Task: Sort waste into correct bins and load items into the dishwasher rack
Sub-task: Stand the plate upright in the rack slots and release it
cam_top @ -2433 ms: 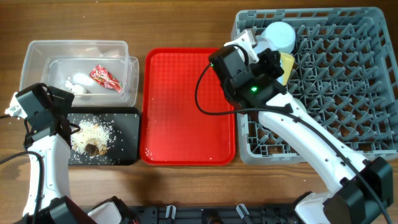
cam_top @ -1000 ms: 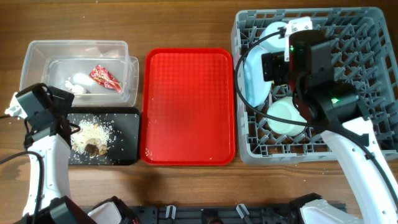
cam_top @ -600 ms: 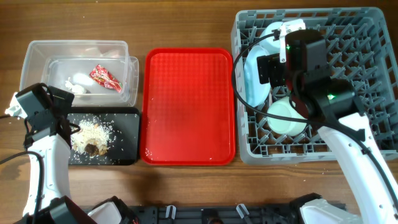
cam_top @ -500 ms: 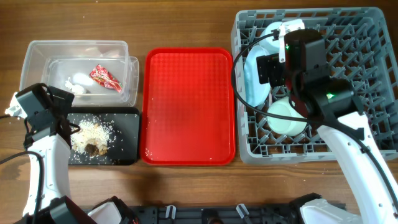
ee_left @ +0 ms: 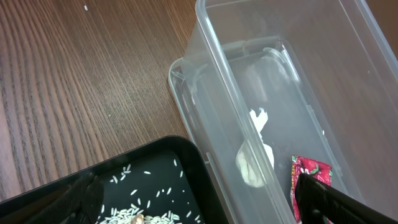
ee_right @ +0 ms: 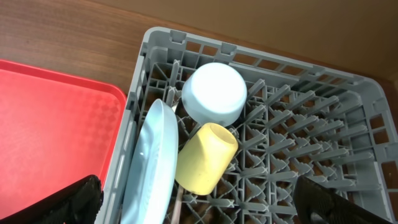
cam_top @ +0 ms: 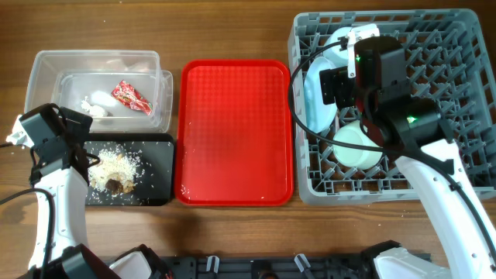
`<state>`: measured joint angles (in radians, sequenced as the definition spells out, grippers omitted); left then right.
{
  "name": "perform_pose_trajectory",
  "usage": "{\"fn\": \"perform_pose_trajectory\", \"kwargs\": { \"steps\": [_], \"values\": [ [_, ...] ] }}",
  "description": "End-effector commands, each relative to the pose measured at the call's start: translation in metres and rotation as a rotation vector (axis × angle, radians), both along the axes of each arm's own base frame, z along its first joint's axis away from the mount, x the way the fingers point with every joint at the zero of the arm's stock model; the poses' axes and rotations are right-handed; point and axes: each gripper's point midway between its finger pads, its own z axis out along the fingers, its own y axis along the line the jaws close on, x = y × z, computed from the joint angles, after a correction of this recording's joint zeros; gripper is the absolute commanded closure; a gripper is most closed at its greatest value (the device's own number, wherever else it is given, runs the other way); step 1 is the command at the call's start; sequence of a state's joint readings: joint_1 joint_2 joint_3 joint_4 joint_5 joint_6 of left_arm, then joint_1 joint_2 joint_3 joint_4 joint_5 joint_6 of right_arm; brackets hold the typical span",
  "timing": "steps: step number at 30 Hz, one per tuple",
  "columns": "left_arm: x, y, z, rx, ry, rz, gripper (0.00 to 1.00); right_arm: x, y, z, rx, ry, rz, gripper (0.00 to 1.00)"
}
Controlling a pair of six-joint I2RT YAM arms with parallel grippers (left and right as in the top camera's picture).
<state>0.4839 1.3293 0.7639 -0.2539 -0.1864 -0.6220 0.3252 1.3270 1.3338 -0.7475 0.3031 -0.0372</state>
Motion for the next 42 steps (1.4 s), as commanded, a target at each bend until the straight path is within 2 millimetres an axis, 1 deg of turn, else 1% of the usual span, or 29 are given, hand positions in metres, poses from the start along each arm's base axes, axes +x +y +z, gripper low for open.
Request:
{"fn": "perform_pose_trajectory", "kwargs": {
  "steps": [1, 17, 19, 22, 24, 25, 27, 29, 31, 33, 34, 36, 39, 42],
  "values": [
    [0.001, 0.004, 0.009, 0.023, -0.012, -0.002, 0.0, 0.002, 0.003, -0.005, 0.017, 0.015, 0.002, 0.0],
    [0.001, 0.004, 0.009, 0.023, -0.012, -0.002, 0.0, 0.001, 0.002, -0.006, 0.016, 0.018, 0.002, 0.0],
    [0.001, 0.004, 0.009, 0.023, -0.012, -0.002, 0.0, -0.003, 0.001, 0.004, 0.024, -0.007, 0.002, 0.0],
    [0.001, 0.004, 0.009, 0.023, -0.012, -0.002, 0.0, -0.017, -0.004, 0.032, 0.049, -0.083, 0.003, 0.0],
    [0.001, 0.004, 0.009, 0.023, -0.012, -0.002, 0.0, -0.034, -0.009, 0.061, 0.077, -0.167, 0.004, 0.0],
    [0.001, 0.004, 0.009, 0.023, -0.012, -0.002, 0.0, -0.041, -0.012, 0.072, 0.087, -0.199, 0.004, 0.0],
    [0.001, 0.004, 0.009, 0.023, -0.012, -0.002, 0.0, -0.064, -0.019, 0.102, 0.119, -0.292, 0.005, 0.0],
    [0.001, 0.004, 0.009, 0.023, -0.012, -0.003, 0.0, -0.084, -0.026, 0.124, 0.143, -0.367, 0.006, 0.0],
    [0.001, 0.004, 0.009, 0.023, -0.012, -0.002, 0.0, -0.113, -0.036, 0.149, 0.175, -0.463, 0.007, 0.0],
    [0.001, 0.004, 0.009, 0.023, -0.012, -0.002, 0.0, -0.137, -0.044, 0.168, 0.201, -0.541, 0.008, 0.0],
    [0.001, 0.004, 0.009, 0.023, -0.012, -0.002, 0.0, -0.161, -0.052, 0.183, 0.225, -0.614, 0.009, 0.0],
    [0.001, 0.004, 0.009, 0.023, -0.012, -0.002, 0.0, -0.183, -0.059, 0.194, 0.245, -0.674, 0.009, 0.0],
    [0.001, 0.004, 0.009, 0.023, -0.012, -0.002, 0.0, -0.219, -0.071, 0.206, 0.274, -0.761, 0.01, 0.0],
    [0.001, 0.004, 0.009, 0.023, -0.012, -0.003, 0.0, -0.238, -0.078, 0.207, 0.283, -0.79, 0.01, 0.0]
  ]
}}
